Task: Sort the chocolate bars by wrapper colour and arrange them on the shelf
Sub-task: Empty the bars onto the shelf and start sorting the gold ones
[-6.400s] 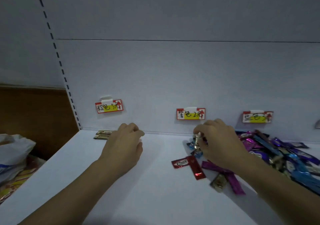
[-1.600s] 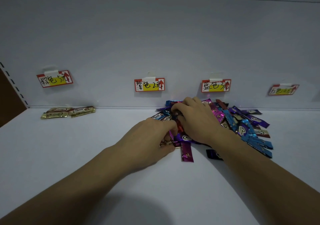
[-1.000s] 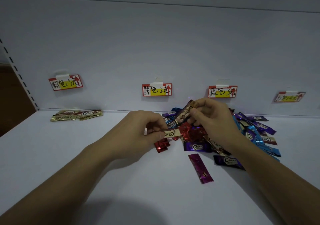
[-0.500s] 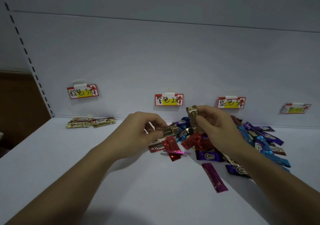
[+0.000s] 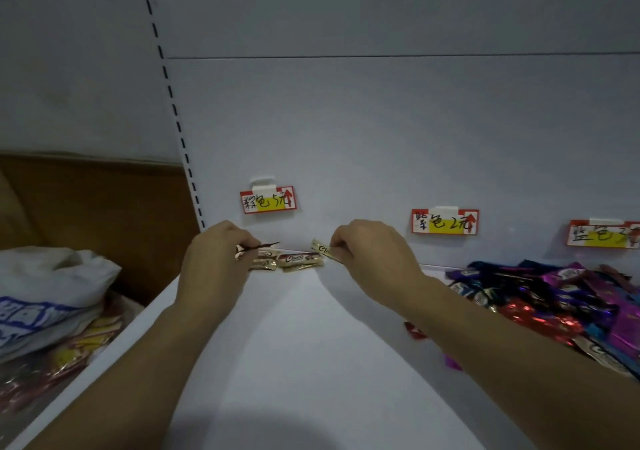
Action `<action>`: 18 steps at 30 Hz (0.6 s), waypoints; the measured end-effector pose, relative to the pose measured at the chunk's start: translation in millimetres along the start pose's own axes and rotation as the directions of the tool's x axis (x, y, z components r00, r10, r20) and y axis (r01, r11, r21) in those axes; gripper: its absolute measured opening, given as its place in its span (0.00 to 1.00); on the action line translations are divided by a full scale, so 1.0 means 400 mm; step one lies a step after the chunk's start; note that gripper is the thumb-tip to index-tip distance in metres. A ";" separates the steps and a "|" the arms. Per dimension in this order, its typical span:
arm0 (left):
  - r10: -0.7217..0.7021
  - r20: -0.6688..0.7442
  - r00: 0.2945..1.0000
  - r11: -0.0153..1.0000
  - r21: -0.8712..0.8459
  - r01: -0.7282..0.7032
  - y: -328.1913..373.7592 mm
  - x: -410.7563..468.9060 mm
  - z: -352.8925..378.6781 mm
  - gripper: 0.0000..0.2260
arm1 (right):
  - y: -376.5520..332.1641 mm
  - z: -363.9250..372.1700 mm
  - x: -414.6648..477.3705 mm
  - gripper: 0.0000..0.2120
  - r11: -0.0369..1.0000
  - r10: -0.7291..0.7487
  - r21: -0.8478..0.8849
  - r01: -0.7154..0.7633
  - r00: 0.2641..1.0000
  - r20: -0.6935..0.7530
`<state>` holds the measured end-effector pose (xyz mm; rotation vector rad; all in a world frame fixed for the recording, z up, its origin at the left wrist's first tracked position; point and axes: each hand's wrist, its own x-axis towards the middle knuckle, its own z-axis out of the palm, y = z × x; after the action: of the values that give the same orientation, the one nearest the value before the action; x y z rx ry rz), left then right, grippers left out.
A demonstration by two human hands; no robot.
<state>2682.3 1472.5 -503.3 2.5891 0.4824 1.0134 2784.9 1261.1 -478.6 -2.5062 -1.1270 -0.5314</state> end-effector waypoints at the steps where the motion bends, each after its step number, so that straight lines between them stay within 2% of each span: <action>1: -0.021 0.008 1.000 1.000 -0.003 0.021 -0.011 0.004 0.005 0.06 | -0.018 0.025 0.016 0.08 0.997 -0.030 -0.074 0.030 1.000 0.005; 3: -0.043 0.031 0.999 0.999 -0.023 0.044 -0.028 0.013 0.015 0.06 | -0.051 0.067 0.044 0.02 0.972 -0.080 -0.221 0.082 0.997 0.018; 6: -0.059 0.115 0.992 0.997 -0.041 0.064 -0.045 0.019 0.026 0.05 | -0.083 0.094 0.078 0.09 0.948 -0.107 -0.292 0.126 0.991 0.079; 8: -0.095 0.198 0.976 0.995 -0.016 0.100 -0.045 0.018 0.021 0.05 | -0.082 0.117 0.086 0.06 0.934 -0.110 -0.327 0.143 0.987 0.116; 12: -0.110 0.226 0.968 0.994 0.040 0.103 -0.052 0.009 0.007 0.06 | -0.067 0.143 0.064 0.05 0.947 -0.088 -0.297 0.119 0.989 0.117; 18: -0.036 0.255 0.966 0.988 0.154 -0.004 0.001 -0.024 -0.002 0.10 | -0.029 0.055 -0.002 0.12 0.970 -0.075 -0.228 0.090 0.994 0.074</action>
<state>2675.1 1468.3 -508.4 2.7944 0.5299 0.6425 2779.7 1277.7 -496.5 -2.7006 -1.2636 -0.6412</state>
